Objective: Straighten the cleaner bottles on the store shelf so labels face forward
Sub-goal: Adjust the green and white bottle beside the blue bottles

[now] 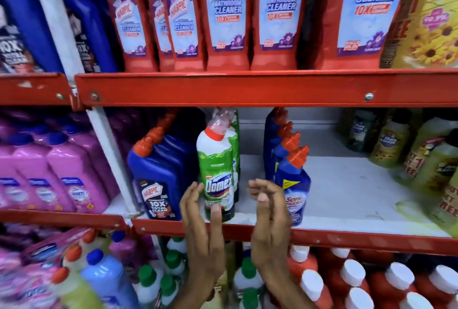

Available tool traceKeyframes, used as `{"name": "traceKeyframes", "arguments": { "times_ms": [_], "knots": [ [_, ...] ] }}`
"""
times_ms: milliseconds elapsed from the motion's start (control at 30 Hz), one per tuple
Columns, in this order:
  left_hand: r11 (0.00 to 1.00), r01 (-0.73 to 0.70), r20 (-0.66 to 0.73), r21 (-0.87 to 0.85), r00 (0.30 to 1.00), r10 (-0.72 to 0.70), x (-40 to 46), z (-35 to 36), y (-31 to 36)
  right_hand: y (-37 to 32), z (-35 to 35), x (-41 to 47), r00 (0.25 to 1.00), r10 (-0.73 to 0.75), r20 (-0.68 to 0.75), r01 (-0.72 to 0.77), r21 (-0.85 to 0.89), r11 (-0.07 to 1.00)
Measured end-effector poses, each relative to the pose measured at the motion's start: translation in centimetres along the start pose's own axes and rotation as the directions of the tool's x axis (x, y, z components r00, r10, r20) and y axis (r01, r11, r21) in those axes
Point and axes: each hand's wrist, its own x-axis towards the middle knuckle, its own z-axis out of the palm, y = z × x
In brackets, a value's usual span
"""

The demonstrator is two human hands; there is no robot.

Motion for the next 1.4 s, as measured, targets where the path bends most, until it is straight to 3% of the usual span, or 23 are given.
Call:
{"name": "traceKeyframes", "arguments": {
  "times_ms": [100, 233, 400, 467, 567, 1067, 1167, 1267, 1333, 1400],
  "knots": [
    [0.992, 0.128, 0.121, 0.013, 0.984, -0.128, 0.9, -0.5, -1.1, 1.2, 2.3, 0.5, 0.979, 0.158, 0.132, -0.155, -0.028, 0.987],
    [0.963, 0.268, 0.281, 0.014, 0.924, -0.261, 1.6, 0.3, -1.6, 2.8, 2.6, 0.9, 0.915, 0.281, 0.291, -0.239, -0.172, 0.956],
    [0.952, 0.306, 0.377, 0.015, 0.880, -0.289, 1.5, 1.3, -0.6, 2.7, 1.9, 0.4, 0.925, 0.295, 0.239, -0.281, -0.092, 0.955],
    [0.964, 0.264, 0.469, -0.029, 0.855, -0.221, 3.1, -1.3, -2.2, 1.5, 4.7, -1.0, 0.960, 0.252, 0.120, -0.240, -0.106, 0.965],
    [0.970, 0.235, 0.481, -0.055, 0.858, -0.181, 3.3, -0.8, -2.5, 1.5, 4.1, -0.8, 0.968, 0.233, 0.091, -0.223, -0.110, 0.969],
    [0.960, 0.279, 0.536, -0.035, 0.816, -0.218, 3.5, -0.7, -2.6, 2.0, 3.5, -0.3, 0.965, 0.208, 0.159, -0.187, -0.135, 0.973],
    [0.975, 0.221, 0.495, -0.024, 0.850, -0.181, 3.3, -1.9, -1.8, 1.5, 3.6, -0.8, 0.991, 0.134, 0.031, -0.131, -0.089, 0.987],
    [1.000, -0.007, 0.323, 0.003, 0.946, 0.006, 2.5, -4.8, -0.7, 0.8, 3.7, -1.2, 0.989, -0.060, -0.133, 0.049, -0.085, 0.995],
    [0.983, -0.183, 0.140, 0.022, 0.974, 0.178, 2.5, -6.8, -1.0, 0.3, 4.4, -1.7, 0.986, -0.138, -0.090, 0.130, -0.091, 0.987],
    [0.967, -0.254, -0.040, 0.035, 0.966, 0.255, 3.4, -8.4, -1.7, -0.1, 5.8, -2.2, 0.992, -0.124, 0.021, 0.126, -0.100, 0.987]
  ]
}}
